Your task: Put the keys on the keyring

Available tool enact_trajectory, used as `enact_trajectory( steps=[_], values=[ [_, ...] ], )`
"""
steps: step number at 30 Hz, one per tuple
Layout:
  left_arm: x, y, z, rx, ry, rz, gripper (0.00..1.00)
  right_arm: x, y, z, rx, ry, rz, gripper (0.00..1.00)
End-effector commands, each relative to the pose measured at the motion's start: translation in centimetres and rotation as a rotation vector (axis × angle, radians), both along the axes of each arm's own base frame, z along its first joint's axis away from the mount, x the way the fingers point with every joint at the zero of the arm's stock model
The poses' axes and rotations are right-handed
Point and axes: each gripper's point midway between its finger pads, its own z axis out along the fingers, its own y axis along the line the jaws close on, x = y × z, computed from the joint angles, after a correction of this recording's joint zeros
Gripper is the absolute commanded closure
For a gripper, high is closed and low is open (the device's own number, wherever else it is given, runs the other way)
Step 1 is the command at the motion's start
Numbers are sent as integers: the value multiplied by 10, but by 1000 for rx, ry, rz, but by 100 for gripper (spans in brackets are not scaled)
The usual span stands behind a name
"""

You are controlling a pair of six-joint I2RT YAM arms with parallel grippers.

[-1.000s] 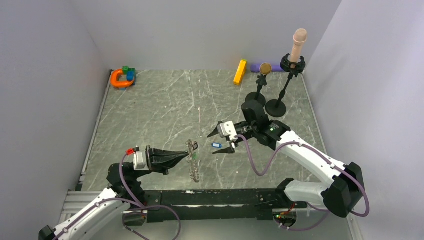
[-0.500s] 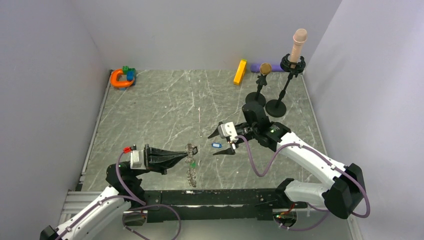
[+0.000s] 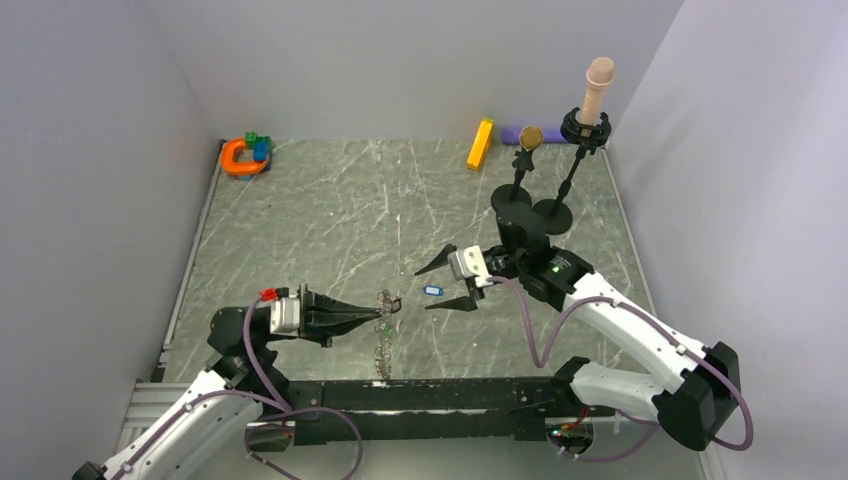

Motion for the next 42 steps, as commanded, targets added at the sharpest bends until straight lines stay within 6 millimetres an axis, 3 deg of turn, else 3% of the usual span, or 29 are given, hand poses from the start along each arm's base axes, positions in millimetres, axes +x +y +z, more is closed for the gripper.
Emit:
enact_trajectory(
  steps=[1,9,14,22,29,42],
  values=[
    [-4,-1,2,163,-143,-11,100,-19,4,25,92,-111,108,35],
    [5,-2,-3,265,-178,8,100,-30,10,32,119,-195,137,39],
    [8,-3,-5,253,-176,15,100,-36,16,36,136,-201,160,48],
    [14,-2,-9,308,-191,43,100,-39,22,31,125,-189,173,58],
    [17,1,-16,344,-181,64,100,-36,24,26,102,-174,160,59],
    [24,5,-22,348,-160,125,100,-7,21,-20,-80,-41,-29,59]
  ],
)
